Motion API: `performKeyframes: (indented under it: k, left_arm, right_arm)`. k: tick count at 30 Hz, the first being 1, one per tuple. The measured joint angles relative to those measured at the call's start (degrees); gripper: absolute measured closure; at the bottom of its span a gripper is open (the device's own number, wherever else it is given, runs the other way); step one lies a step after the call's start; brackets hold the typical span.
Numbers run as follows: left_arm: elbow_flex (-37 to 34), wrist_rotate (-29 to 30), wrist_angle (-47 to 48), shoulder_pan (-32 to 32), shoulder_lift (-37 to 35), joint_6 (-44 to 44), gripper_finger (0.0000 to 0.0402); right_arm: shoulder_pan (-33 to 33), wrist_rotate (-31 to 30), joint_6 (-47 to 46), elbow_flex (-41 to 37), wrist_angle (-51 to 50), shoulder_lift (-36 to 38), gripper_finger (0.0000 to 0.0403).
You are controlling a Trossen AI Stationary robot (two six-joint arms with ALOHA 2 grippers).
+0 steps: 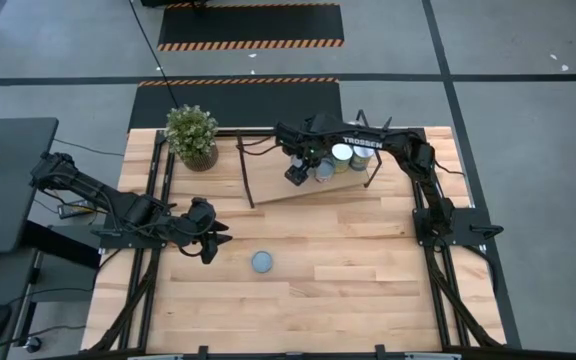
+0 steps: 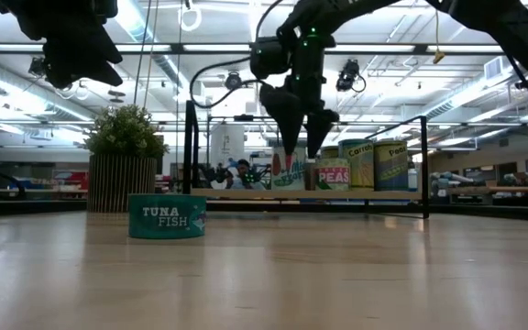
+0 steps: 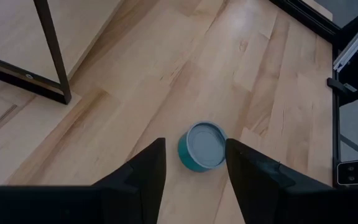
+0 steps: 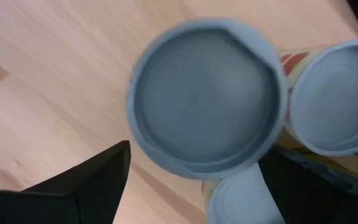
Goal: Pick and place cans onto a shelf
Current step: Put the mix vegetable can on the shelf
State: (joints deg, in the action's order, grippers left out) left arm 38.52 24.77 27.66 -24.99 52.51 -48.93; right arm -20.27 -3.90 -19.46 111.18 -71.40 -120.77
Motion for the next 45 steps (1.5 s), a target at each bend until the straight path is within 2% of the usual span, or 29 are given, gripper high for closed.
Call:
performKeyframes:
  k: [7,14,21,24,37,45]
  left_arm:
    - [0.00,0.00,0.00,-0.01,0.00,0.00,0.0230]
    - [-0.01,0.00,0.00,0.01,0.00,0.00,0.0230]
    - [-0.01,0.02,0.00,0.01,0.00,0.00,0.0230]
    - [0.00,0.02,0.00,0.01,0.00,-0.34,0.0230]
    - [-0.02,0.02,0.00,-0.01,0.00,-1.05,0.0230]
    - [-0.02,0.03,0.00,0.01,0.00,-1.47,0.0230]
  right_arm:
    - [0.07,-0.92,1.25,5.67,-2.44,0.02,0.0047]
    - [0.07,-2.67,1.49,10.09,-0.08,0.09,0.0047]
    - [-1.84,-2.97,1.64,8.70,8.34,0.05,0.0049]
    - [-2.77,-5.39,1.85,7.83,9.24,-0.13,0.0050]
    - [-4.20,-6.95,21.23,6.70,9.30,-0.09,0.0051]
    - [-4.14,-5.68,25.00,3.54,9.95,0.06,0.0051]
